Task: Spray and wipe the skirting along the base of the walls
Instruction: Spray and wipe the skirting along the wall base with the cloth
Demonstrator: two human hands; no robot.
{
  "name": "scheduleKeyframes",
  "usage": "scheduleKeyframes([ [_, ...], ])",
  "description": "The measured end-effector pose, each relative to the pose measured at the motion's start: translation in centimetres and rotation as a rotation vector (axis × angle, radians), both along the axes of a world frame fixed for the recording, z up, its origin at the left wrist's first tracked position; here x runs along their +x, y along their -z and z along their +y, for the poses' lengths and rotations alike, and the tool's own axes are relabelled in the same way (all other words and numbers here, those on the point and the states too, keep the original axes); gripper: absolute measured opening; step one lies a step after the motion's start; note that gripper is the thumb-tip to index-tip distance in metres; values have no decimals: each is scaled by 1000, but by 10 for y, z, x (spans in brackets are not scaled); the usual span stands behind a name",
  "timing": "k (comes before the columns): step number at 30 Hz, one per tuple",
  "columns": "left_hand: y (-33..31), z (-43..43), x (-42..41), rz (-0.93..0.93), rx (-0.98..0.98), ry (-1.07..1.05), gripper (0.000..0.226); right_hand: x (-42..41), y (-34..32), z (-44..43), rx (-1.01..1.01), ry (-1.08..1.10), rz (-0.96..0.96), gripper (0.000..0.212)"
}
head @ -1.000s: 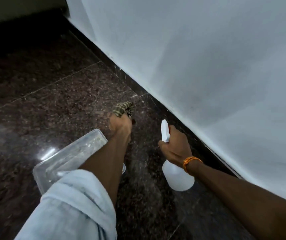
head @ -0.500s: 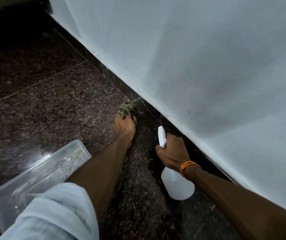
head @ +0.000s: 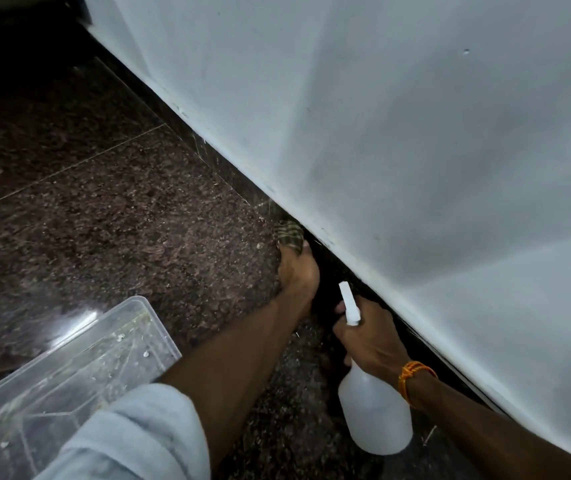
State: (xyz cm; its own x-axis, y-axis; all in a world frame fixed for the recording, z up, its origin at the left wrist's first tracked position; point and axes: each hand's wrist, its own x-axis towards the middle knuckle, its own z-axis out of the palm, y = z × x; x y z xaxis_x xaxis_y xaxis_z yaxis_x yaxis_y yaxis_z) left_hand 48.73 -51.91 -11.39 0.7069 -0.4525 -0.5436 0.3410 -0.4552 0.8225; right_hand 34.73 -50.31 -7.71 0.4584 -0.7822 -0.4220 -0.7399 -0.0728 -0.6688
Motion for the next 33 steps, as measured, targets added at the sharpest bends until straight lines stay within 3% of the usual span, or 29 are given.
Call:
scheduleKeyframes([
  [3,-12,-23,38,45,-135,-178,40,-9,0,0,15,28,3,15],
  [5,-7,-28,64,15,-115,-219,42,-11,-1,1,18,20,-34,11],
  [6,-4,-28,62,20,-55,-169,47,-14,-2,3,22,11,-41,8],
  [8,-6,-15,30,-137,112,-5,56,-12,-4,4,34,8,-51,7],
  [11,-17,5,-16,-47,92,8,51,-15,-1,6,39,3,-36,14],
  [14,-22,-14,22,1,-56,-90,46,-17,-1,9,26,2,-26,19],
  [16,-23,-22,49,-55,-11,-83,47,-13,-3,11,4,-13,-59,16],
  [20,-16,-7,12,-125,122,107,48,-13,-4,12,8,-51,-22,16],
  [23,-5,4,11,-65,59,112,42,-15,-3,6,0,-41,14,18],
  [27,-7,1,57,-117,0,86,25,-16,-3,7,-31,-78,13,17],
  [33,-3,3,32,-206,137,123,37,-29,-1,7,-49,-45,53,18],
])
